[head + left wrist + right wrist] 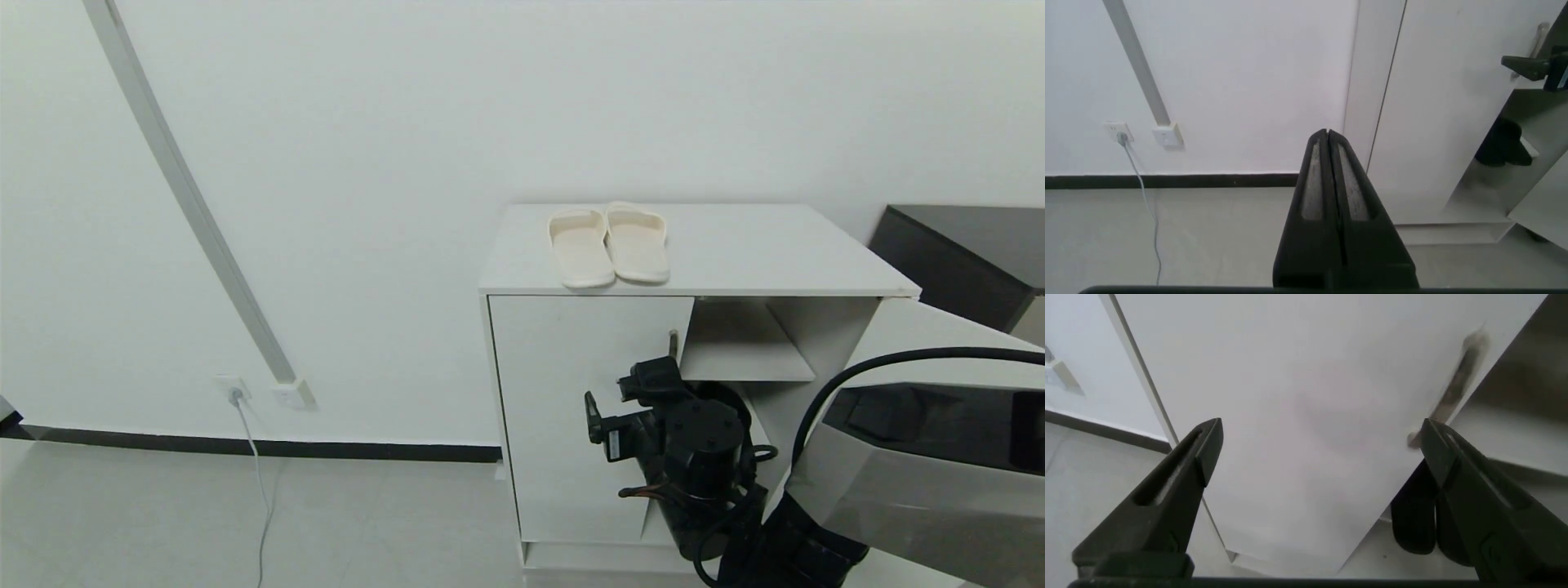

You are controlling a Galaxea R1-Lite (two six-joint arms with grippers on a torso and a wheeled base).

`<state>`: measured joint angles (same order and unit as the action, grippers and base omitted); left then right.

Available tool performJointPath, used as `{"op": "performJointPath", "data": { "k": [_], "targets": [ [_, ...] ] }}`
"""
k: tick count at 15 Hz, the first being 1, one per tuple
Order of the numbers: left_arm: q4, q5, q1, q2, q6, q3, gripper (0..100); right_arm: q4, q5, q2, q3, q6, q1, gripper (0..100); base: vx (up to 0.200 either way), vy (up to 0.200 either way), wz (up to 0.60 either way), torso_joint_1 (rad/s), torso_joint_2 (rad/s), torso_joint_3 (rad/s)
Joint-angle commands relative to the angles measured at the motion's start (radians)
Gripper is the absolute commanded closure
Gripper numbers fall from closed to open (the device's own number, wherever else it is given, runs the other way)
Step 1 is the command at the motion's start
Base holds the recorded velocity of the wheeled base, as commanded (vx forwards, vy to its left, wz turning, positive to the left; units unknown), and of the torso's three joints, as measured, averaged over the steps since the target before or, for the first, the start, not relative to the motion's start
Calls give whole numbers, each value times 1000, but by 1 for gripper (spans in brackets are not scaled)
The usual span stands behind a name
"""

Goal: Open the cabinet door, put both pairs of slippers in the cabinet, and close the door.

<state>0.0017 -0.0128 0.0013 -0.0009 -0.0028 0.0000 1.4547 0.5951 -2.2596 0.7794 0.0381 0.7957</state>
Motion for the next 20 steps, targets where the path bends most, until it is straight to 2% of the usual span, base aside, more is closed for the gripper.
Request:
{"op": "performJointPath", "data": {
  "k": [1, 11, 16, 18, 20],
  "targets": [
    [-2, 0, 0, 1, 0, 0, 100, 1, 0, -6, 0, 0, 0, 0, 0, 0, 0, 212, -544, -325],
    [0, -1, 0, 1, 1, 0, 100, 12, 0, -15, 0, 0, -3, 0, 0, 0, 0, 246, -560, -318],
    [-2, -1, 0, 1, 3, 0, 100, 10, -35, -14, 14, 11, -6, 0, 0, 0, 0, 31, -68, -33],
    [-2, -1, 0, 1, 3, 0, 100, -23, -46, 8, 80, 13, -23, 0, 0, 0, 0, 0, 0, 0],
    [0, -1, 0, 1, 3, 0, 100, -186, -47, 63, 178, 2, -59, 0, 0, 0, 0, 0, 0, 0]
  ]
}}
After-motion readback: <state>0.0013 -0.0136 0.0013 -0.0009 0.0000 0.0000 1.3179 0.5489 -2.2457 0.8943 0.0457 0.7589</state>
